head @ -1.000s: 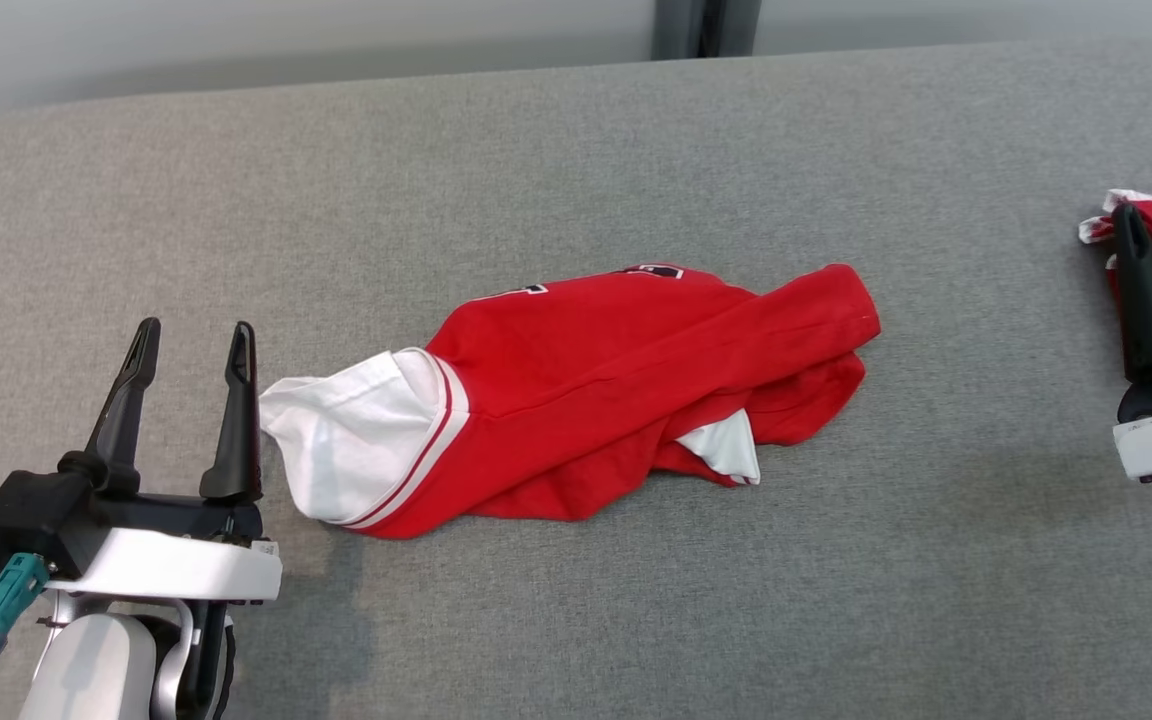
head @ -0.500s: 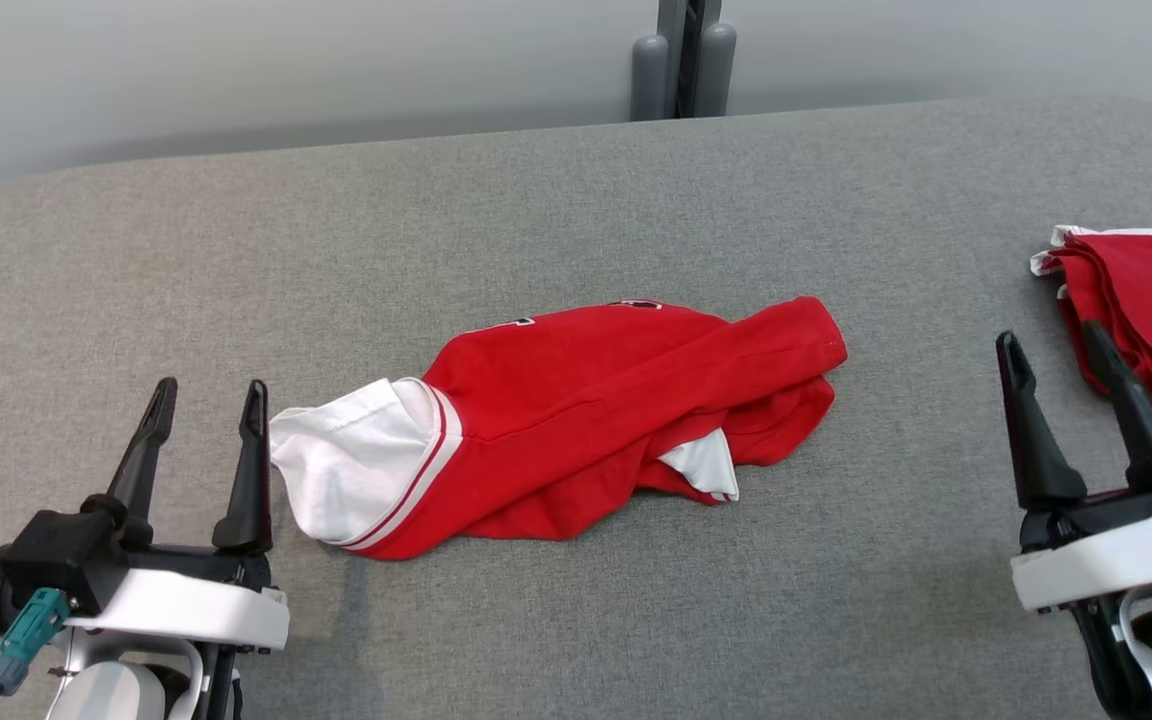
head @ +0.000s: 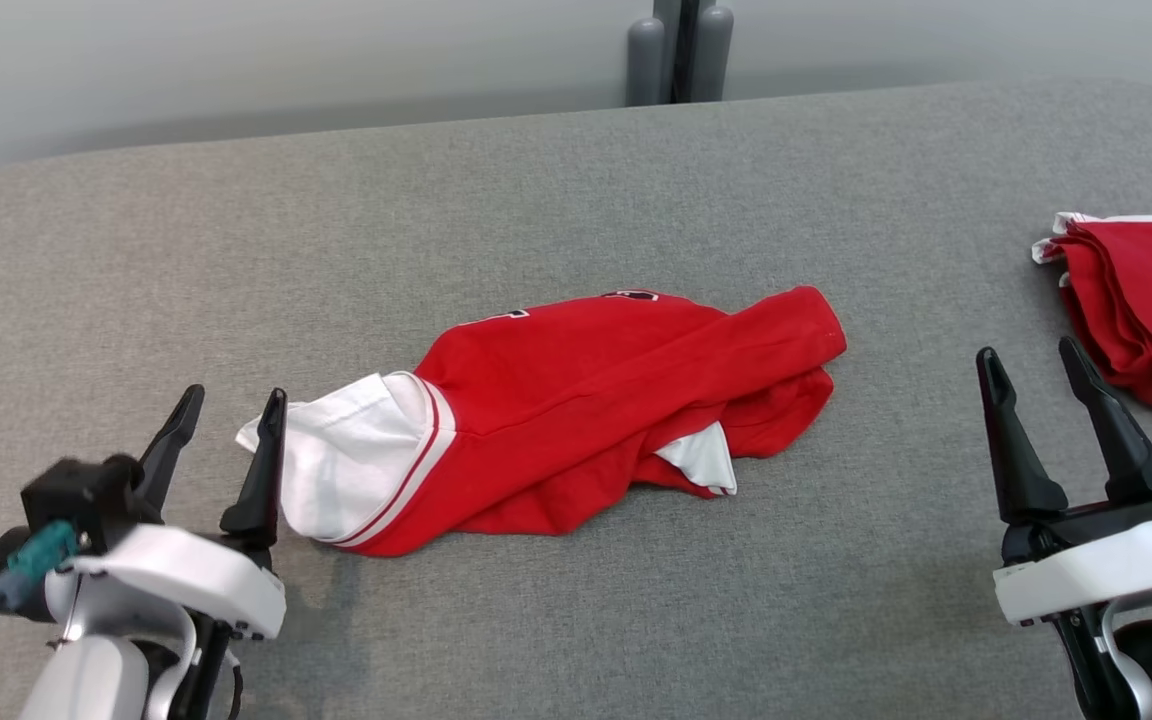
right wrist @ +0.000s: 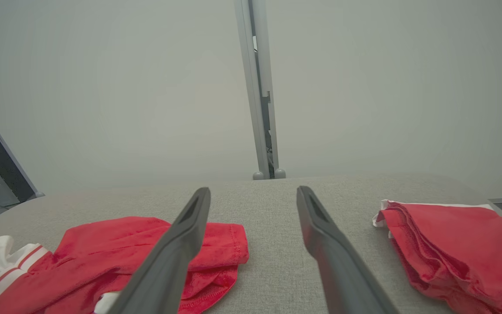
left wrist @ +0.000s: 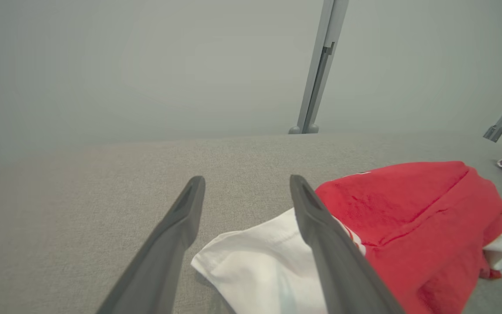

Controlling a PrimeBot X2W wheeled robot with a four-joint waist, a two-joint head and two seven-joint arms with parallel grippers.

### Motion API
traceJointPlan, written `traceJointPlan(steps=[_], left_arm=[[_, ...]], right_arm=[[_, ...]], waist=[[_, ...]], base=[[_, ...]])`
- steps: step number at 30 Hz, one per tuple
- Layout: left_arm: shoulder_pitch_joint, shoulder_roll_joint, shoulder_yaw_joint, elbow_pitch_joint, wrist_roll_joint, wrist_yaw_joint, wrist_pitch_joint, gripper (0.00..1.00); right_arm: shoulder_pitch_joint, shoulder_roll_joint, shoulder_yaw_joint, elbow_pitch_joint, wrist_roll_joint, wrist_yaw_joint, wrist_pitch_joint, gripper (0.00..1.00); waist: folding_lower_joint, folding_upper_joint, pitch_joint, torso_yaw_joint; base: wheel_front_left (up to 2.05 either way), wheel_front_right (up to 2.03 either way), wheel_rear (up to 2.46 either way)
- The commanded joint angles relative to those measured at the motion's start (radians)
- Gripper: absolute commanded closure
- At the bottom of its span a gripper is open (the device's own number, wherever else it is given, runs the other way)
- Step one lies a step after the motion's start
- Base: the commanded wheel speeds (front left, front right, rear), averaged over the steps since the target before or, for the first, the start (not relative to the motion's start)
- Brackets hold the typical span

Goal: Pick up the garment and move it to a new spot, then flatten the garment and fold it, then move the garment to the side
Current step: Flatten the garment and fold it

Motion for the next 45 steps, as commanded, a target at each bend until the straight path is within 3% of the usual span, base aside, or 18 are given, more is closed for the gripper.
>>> traceJointPlan(steps=[1,11,22,23,24,31,36,40,45], left_arm=[[-0.030,0.009,0.002,0.012,-0.027,-0.012,0.035,0.00],[-0.159,0.123,-0.057,0.091,-0.163,-0.094,0.313,0.00],[-0.161,0.225,-0.159,0.090,-0.359,-0.104,0.526,0.00],[-0.162,0.233,-0.161,0.085,-0.368,-0.104,0.528,0.41],[-0.162,0.241,-0.163,0.080,-0.374,-0.104,0.526,1.00],[-0.209,0.266,-0.157,0.044,-0.295,-0.104,0.386,1.00],[-0.255,0.275,-0.166,0.028,-0.190,-0.078,0.279,1.00],[-0.240,0.266,-0.198,0.005,-0.098,-0.034,0.212,1.00],[-0.116,0.207,-0.249,0.002,-0.037,0.046,0.138,1.00]], right_arm=[[-0.015,0.000,0.002,-0.001,0.003,0.000,0.000,0.00],[-0.036,0.012,0.024,0.027,0.016,0.000,-0.006,0.00],[-0.046,0.019,0.038,0.059,0.032,0.000,-0.024,0.00],[-0.047,0.019,0.037,0.061,0.032,0.000,-0.025,0.00],[-0.049,0.019,0.036,0.062,0.033,0.000,-0.027,0.00],[-0.057,0.014,0.028,0.064,0.035,0.000,-0.025,0.00],[-0.064,0.007,0.024,0.062,0.030,0.000,-0.018,0.00],[-0.061,0.006,0.023,0.056,0.026,0.000,-0.012,0.00],[-0.036,0.013,0.010,0.053,0.031,0.000,-0.008,0.00]], waist=[[0.0000,0.0000,0.011,-0.009],[0.0000,0.0000,0.055,-0.062],[0.0000,0.0000,0.078,-0.091],[0.0000,0.0000,0.079,-0.091],[0.0000,0.0000,0.080,-0.091],[0.0000,0.0000,0.079,-0.083],[0.0000,0.0000,0.071,-0.074],[0.0000,0.0000,0.065,-0.070],[0.0000,0.0000,0.062,-0.062]], base=[[0.00,0.00,0.00],[0.00,0.00,0.00],[0.00,0.00,0.00],[0.00,0.00,0.00],[0.00,0.00,0.00],[0.00,0.00,0.00],[0.00,0.00,0.00],[0.00,0.00,0.00],[0.00,0.00,0.00]])
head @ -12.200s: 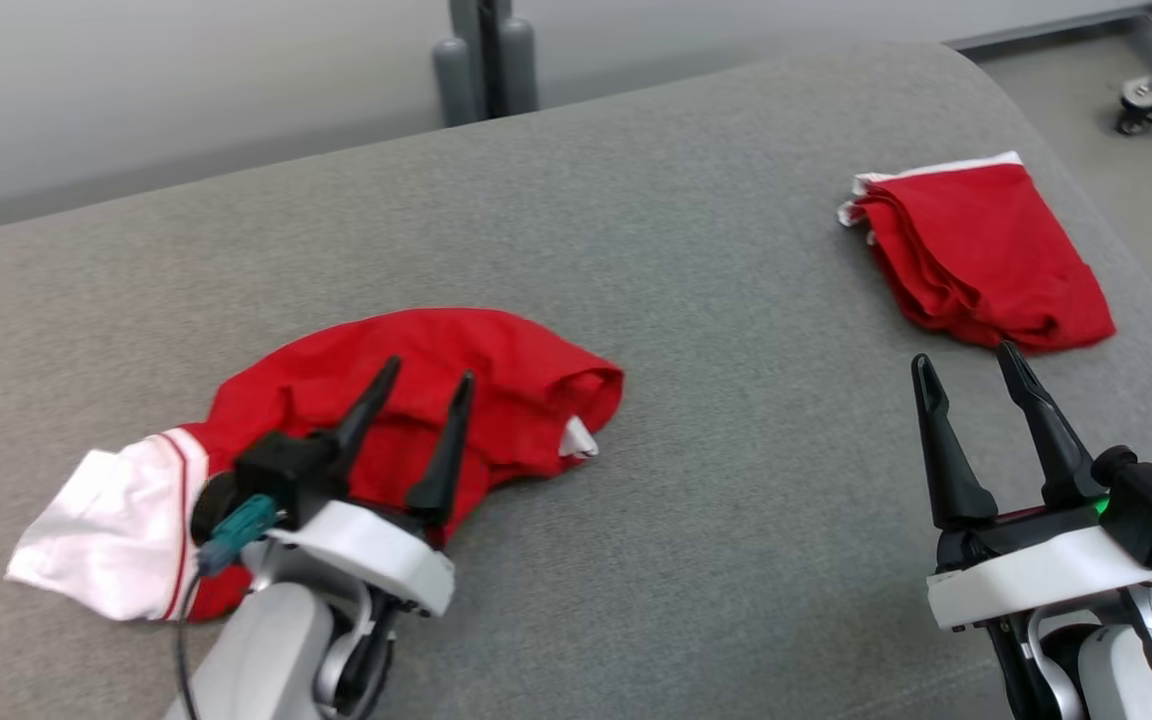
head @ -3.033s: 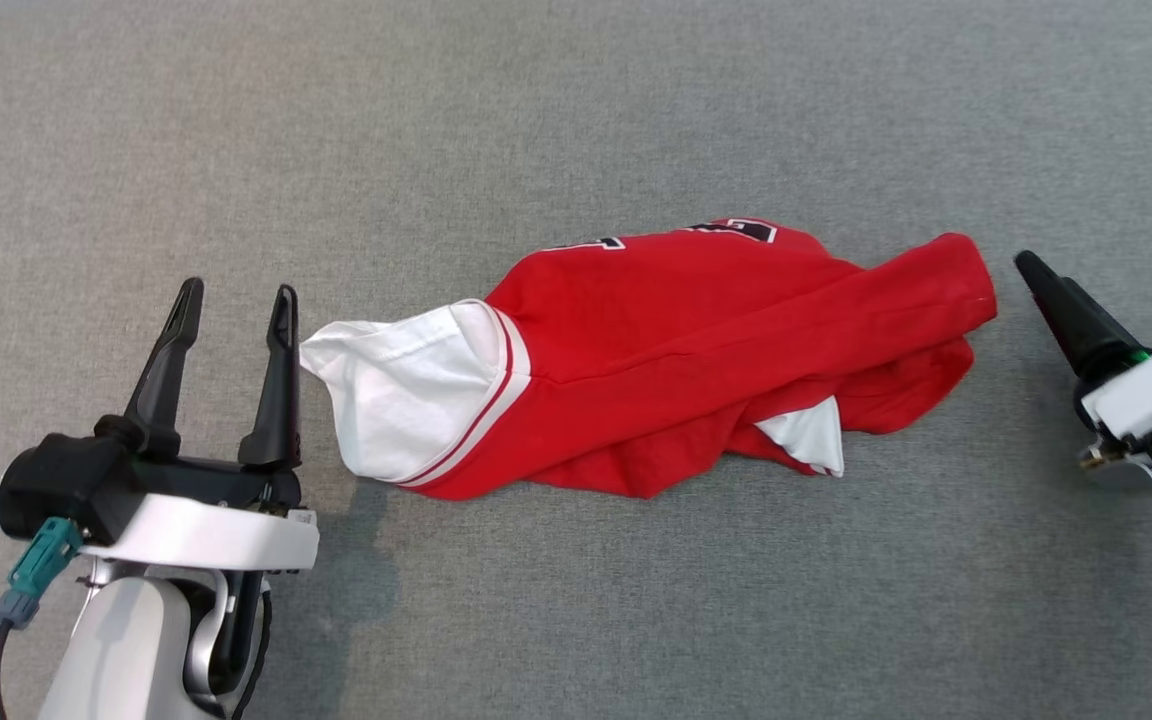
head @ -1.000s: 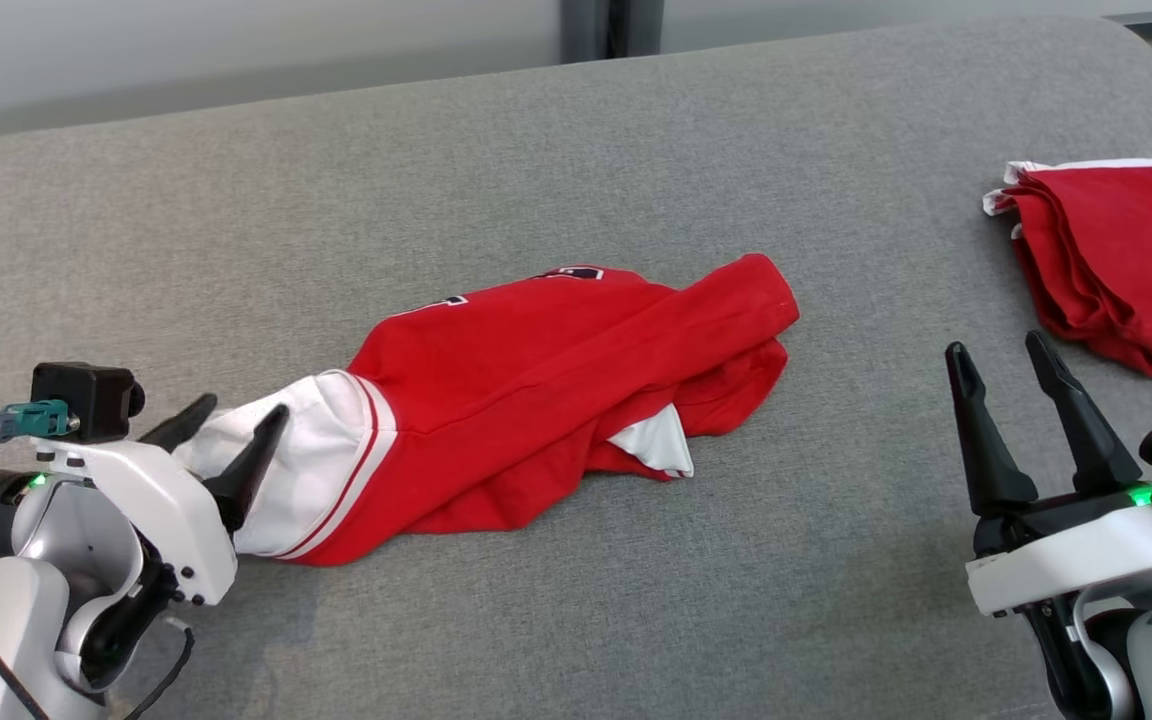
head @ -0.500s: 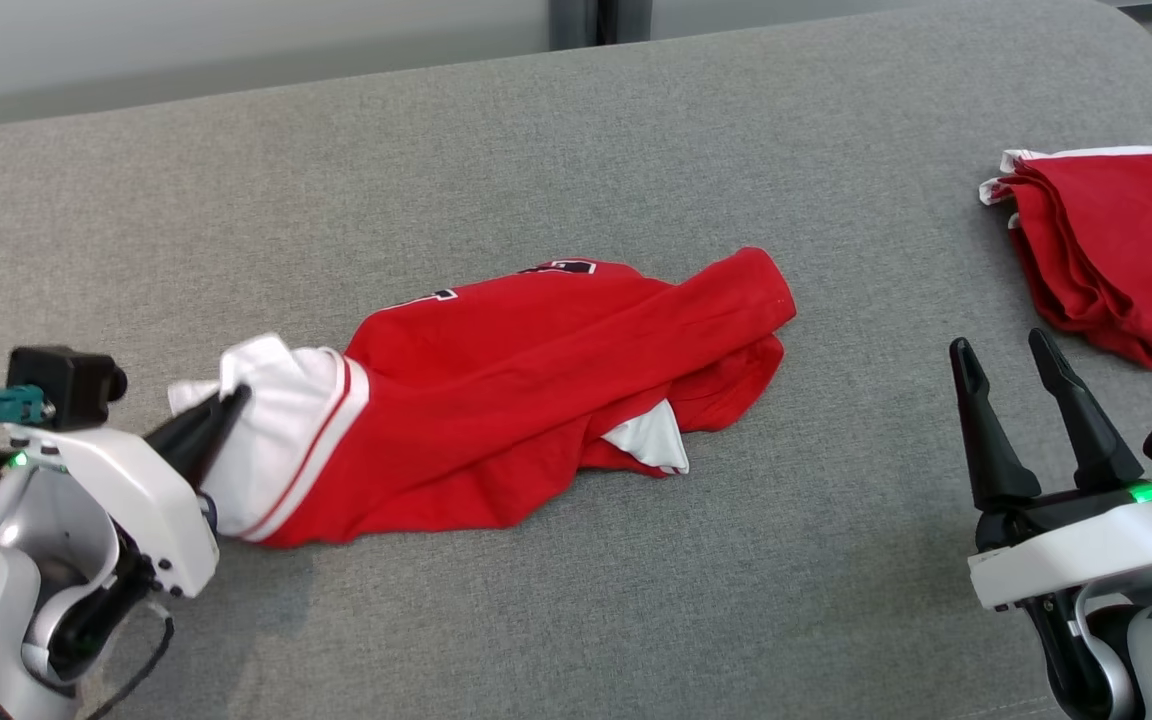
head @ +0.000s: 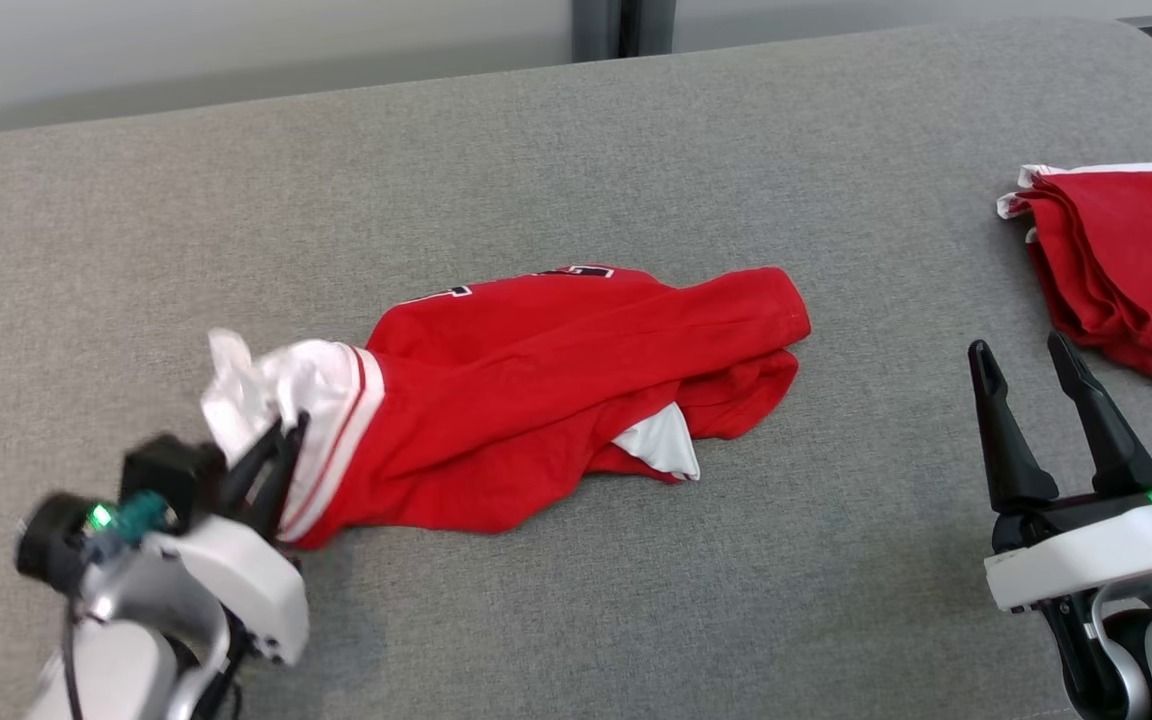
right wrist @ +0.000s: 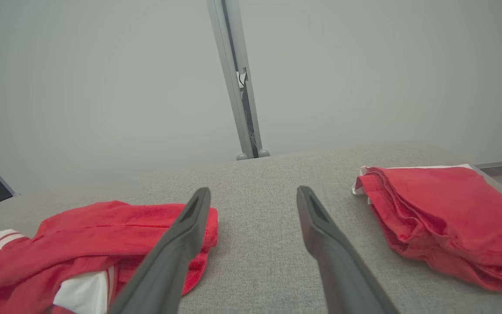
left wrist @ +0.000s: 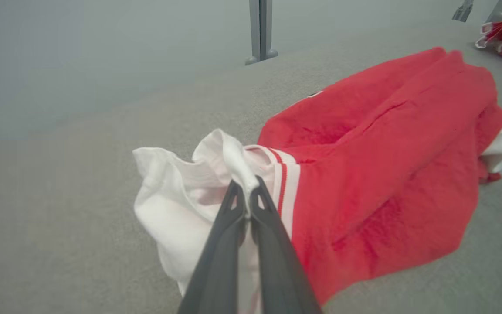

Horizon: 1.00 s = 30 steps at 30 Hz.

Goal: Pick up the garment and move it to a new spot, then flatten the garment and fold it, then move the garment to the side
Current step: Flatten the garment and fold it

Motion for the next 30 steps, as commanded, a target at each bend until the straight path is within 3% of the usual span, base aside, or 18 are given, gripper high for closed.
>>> traceJointPlan(steps=[1,9,10,11,12,21,30], left_arm=[[0.007,-0.003,-0.001,0.001,0.005,0.007,-0.016,1.00],[0.123,-0.092,-0.049,0.085,-0.007,0.039,-0.105,1.00],[0.129,-0.100,-0.050,0.094,-0.015,0.041,-0.110,0.85],[0.134,-0.109,-0.050,0.103,-0.021,0.042,-0.116,0.56],[0.137,-0.120,-0.046,0.108,-0.028,0.047,-0.125,0.02],[0.175,-0.174,0.018,0.079,-0.077,0.087,-0.263,0.00],[0.158,-0.137,0.105,-0.044,-0.082,0.134,-0.309,0.00]], right_arm=[[0.006,-0.002,-0.007,-0.006,0.000,0.000,0.001,0.00],[0.020,0.002,-0.024,-0.021,-0.013,0.000,0.028,0.00],[0.021,0.003,-0.025,-0.024,-0.014,0.000,0.030,0.00],[0.023,0.003,-0.026,-0.025,-0.014,0.000,0.034,0.00],[0.025,0.003,-0.027,-0.026,-0.015,0.000,0.037,0.00],[0.042,0.002,-0.049,-0.048,-0.017,0.000,0.047,0.00],[0.053,0.013,-0.077,-0.079,-0.055,0.000,0.034,0.00]], waist=[[0.0000,0.0000,0.000,0.004],[0.0000,0.0000,-0.010,0.030],[0.0000,0.0000,-0.012,0.033],[0.0000,0.0000,-0.014,0.036],[0.0000,0.0000,-0.015,0.038],[0.0000,0.0000,-0.037,0.060],[0.0000,0.0000,-0.064,0.074]], base=[[0.00,0.00,0.00],[0.00,0.00,0.00],[0.00,0.00,0.00],[0.00,0.00,0.00],[0.00,0.00,0.00],[0.00,0.00,0.00],[0.00,0.00,0.00]])
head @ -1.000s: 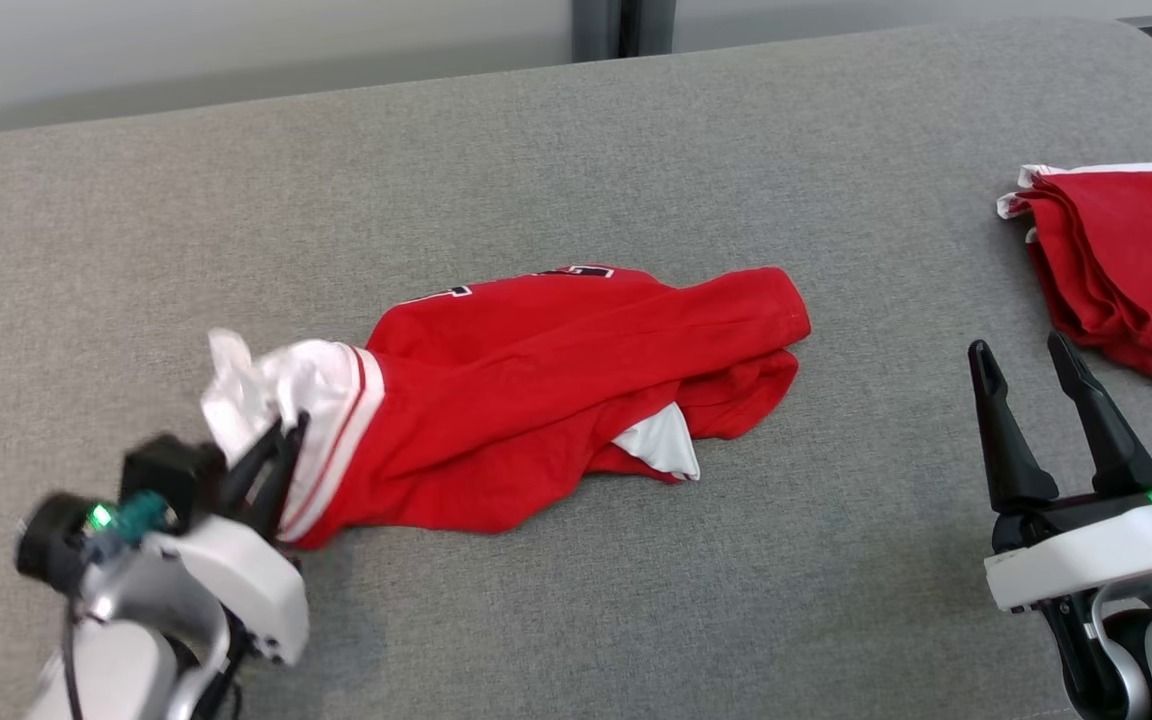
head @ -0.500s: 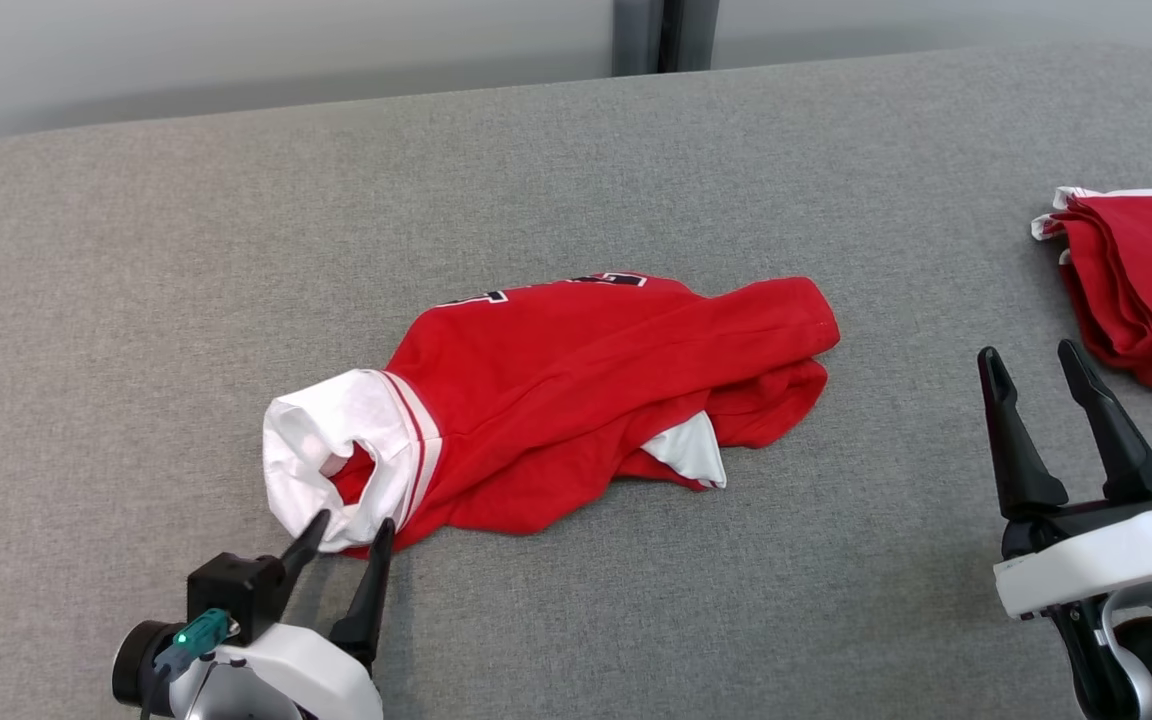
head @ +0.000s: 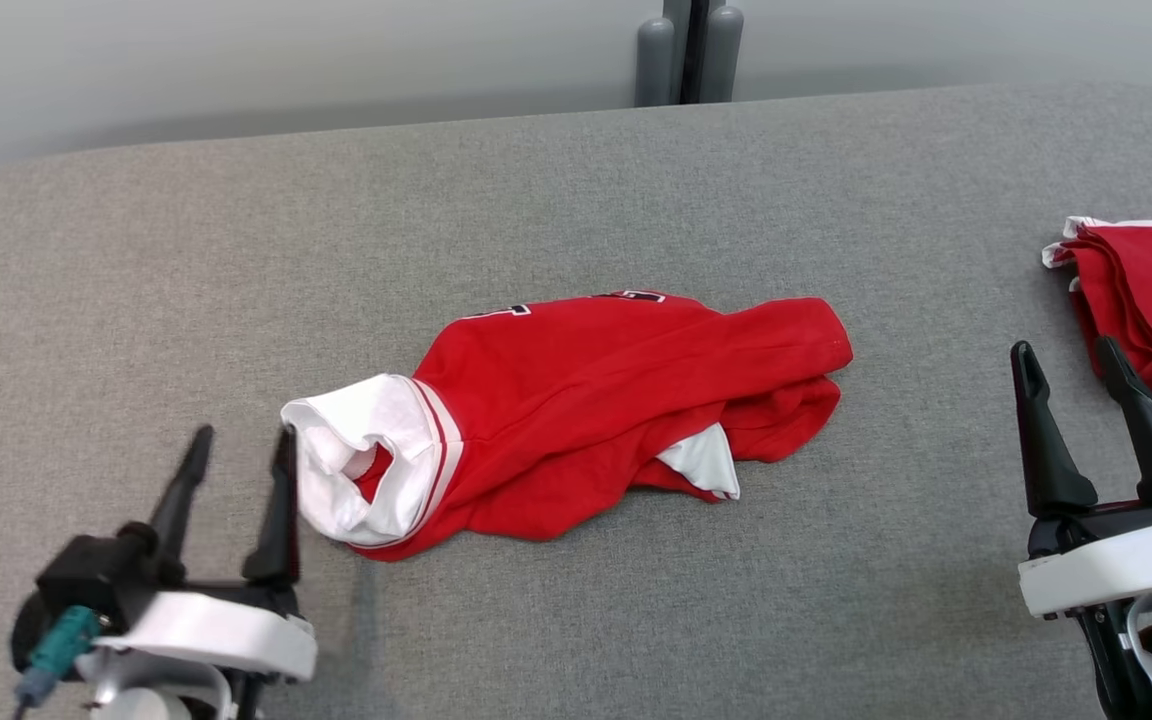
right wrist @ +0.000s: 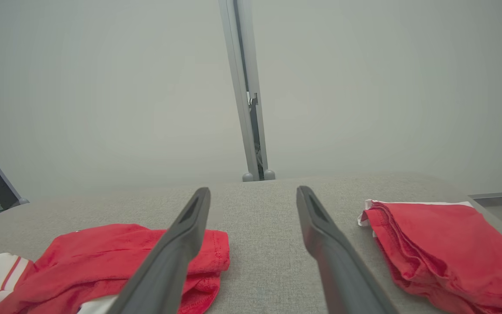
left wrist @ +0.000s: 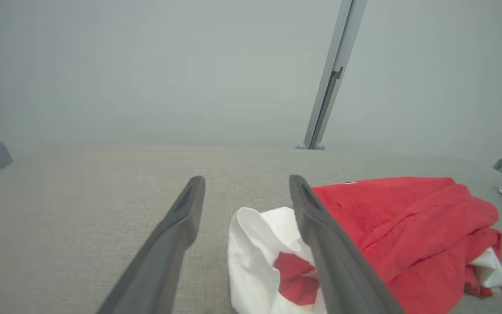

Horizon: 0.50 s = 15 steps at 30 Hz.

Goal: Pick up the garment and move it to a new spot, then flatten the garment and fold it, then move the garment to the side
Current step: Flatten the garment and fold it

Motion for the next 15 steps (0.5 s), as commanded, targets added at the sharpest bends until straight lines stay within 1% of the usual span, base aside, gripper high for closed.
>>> traceJointPlan(steps=[1,4,5,8,13,15], left_arm=[[-0.026,0.022,0.028,-0.023,0.000,0.014,-0.005,0.00],[-0.037,0.043,0.051,-0.062,0.016,0.036,-0.002,0.00],[-0.037,0.043,0.051,-0.062,0.016,0.036,-0.002,0.00],[-0.037,0.072,0.081,-0.083,0.013,0.048,0.001,0.00],[0.007,0.108,0.108,-0.097,-0.003,0.036,-0.003,0.00],[0.024,0.109,0.112,-0.103,-0.013,0.025,-0.009,0.00]], right_arm=[[0.010,0.003,-0.008,-0.007,-0.010,0.000,-0.006,0.00],[0.016,0.008,-0.011,-0.008,-0.030,0.000,-0.004,0.00],[0.016,0.008,-0.011,-0.008,-0.030,0.000,-0.004,0.00],[0.020,0.009,-0.009,-0.003,-0.045,0.000,-0.001,0.00],[0.041,0.010,-0.008,0.013,-0.060,0.000,0.000,0.00],[0.050,0.010,-0.007,0.017,-0.062,0.000,0.000,0.00]], waist=[[0.0000,0.0000,-0.007,0.004],[0.0000,0.0000,-0.018,0.007],[0.0000,0.0000,-0.018,0.007],[0.0000,0.0000,-0.030,0.006],[0.0000,0.0000,-0.061,0.004],[0.0000,0.0000,-0.068,0.004]], base=[[0.00,0.00,0.00],[0.00,0.00,0.00],[0.00,0.00,0.00],[0.00,0.00,0.00],[0.00,0.00,0.00],[0.00,0.00,0.00]])
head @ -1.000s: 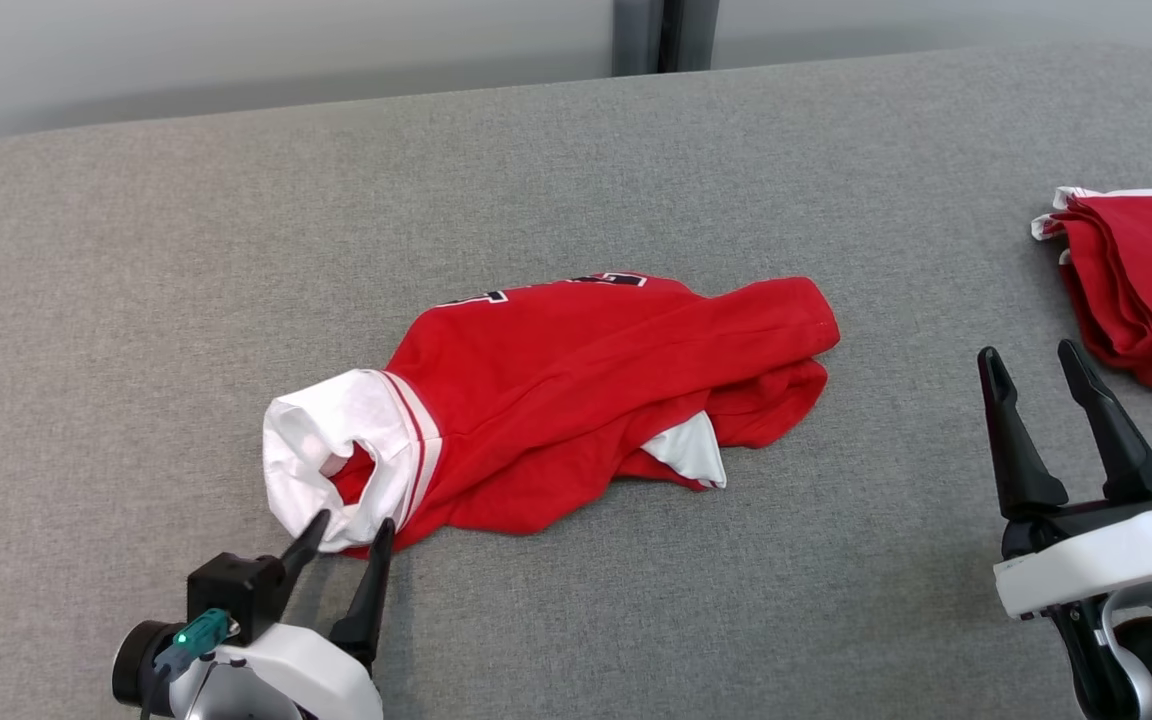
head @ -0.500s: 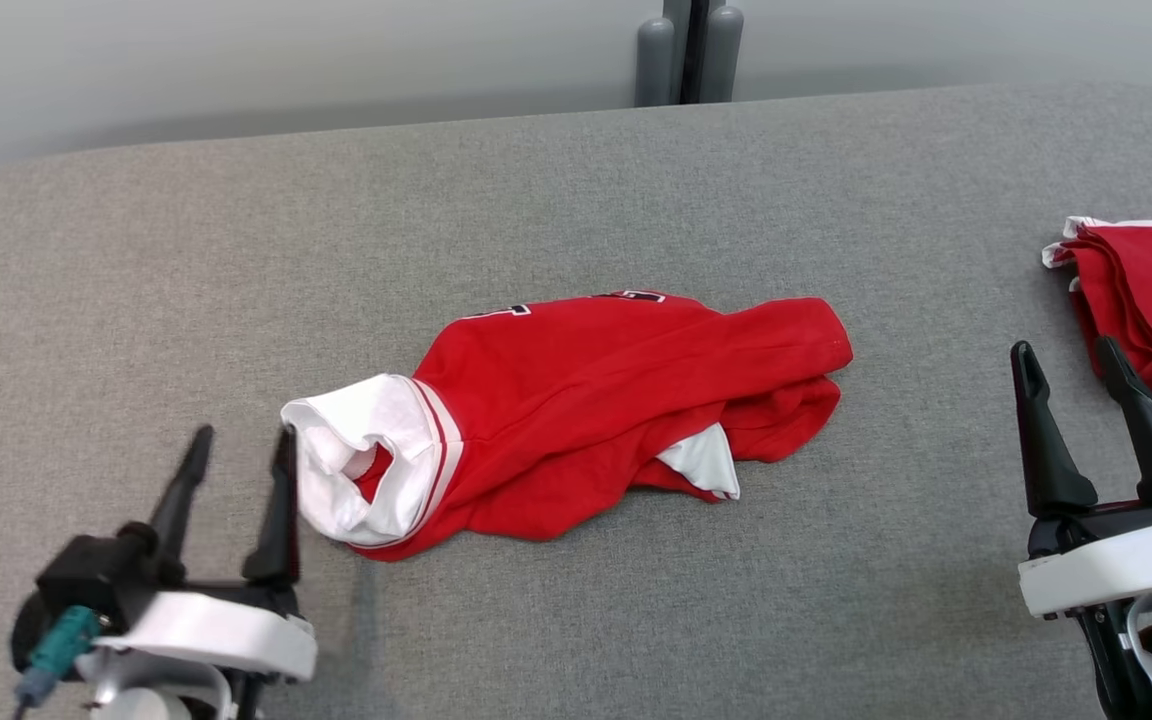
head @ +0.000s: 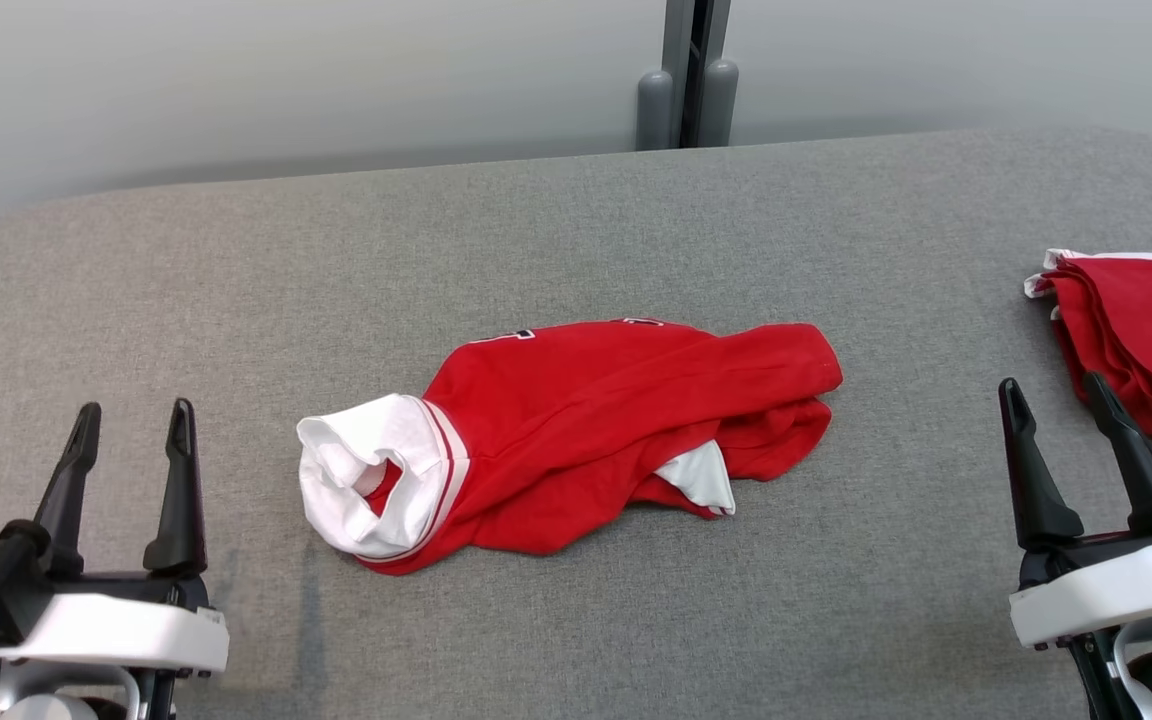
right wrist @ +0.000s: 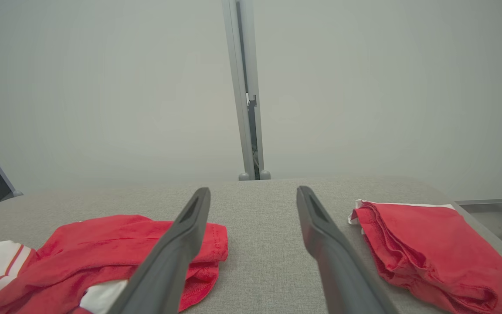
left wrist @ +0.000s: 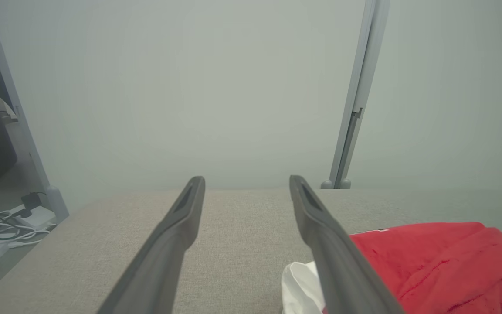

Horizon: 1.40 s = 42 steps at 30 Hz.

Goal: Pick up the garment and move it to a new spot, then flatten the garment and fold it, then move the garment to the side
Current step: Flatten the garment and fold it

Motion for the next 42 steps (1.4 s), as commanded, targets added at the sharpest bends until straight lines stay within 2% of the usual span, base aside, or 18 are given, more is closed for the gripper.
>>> traceJointPlan(steps=[1,16,19,26,30,39,40,41,42], left_arm=[[0.014,0.008,0.004,0.001,-0.004,-0.006,-0.004,0.00],[0.031,0.021,-0.016,0.004,-0.009,-0.013,0.011,0.00],[0.005,0.022,-0.037,0.004,-0.006,-0.029,0.031,0.00],[-0.075,0.019,-0.135,0.083,-0.047,-0.098,0.204,0.00],[-0.103,0.014,-0.171,0.137,-0.071,-0.118,0.293,0.00],[-0.149,0.016,-0.170,0.214,-0.104,-0.133,0.338,0.00],[-0.154,0.016,-0.168,0.221,-0.105,-0.131,0.341,0.03],[-0.156,0.018,-0.169,0.228,-0.105,-0.129,0.347,0.57],[-0.160,0.016,-0.165,0.228,-0.111,-0.127,0.343,1.00]], right_arm=[[0.013,-0.003,-0.001,0.004,-0.006,0.000,0.002,0.00],[0.028,-0.007,0.002,0.006,0.002,0.000,0.013,0.00],[0.021,-0.008,0.004,0.001,0.006,0.000,0.017,0.00],[-0.009,-0.006,0.025,0.007,0.008,0.000,0.019,0.00],[-0.023,0.001,0.031,0.015,0.011,0.000,0.010,0.00],[-0.038,0.007,0.038,0.034,0.013,0.000,-0.004,0.00],[-0.040,0.007,0.038,0.036,0.014,0.000,-0.004,0.00],[-0.042,0.006,0.039,0.038,0.015,0.000,-0.006,0.00],[-0.044,0.006,0.038,0.040,0.016,0.000,-0.007,0.00]], waist=[[0.0000,-0.0001,-0.005,0.001],[0.0000,-0.0001,-0.018,0.013],[0.0000,-0.0001,-0.006,0.015],[0.0000,-0.0001,0.035,-0.004],[0.0000,-0.0001,0.056,-0.024],[0.0000,-0.0001,0.090,-0.053],[0.0000,-0.0001,0.093,-0.055],[0.0000,-0.0001,0.096,-0.057],[0.0000,-0.0001,0.099,-0.059]], base=[[0.00,0.00,0.00],[0.00,0.00,0.00],[0.00,0.00,0.00],[0.00,0.00,0.00],[0.00,0.00,0.00],[0.00,0.00,0.00],[0.00,0.00,0.00],[0.00,0.00,0.00],[0.00,0.00,0.00]])
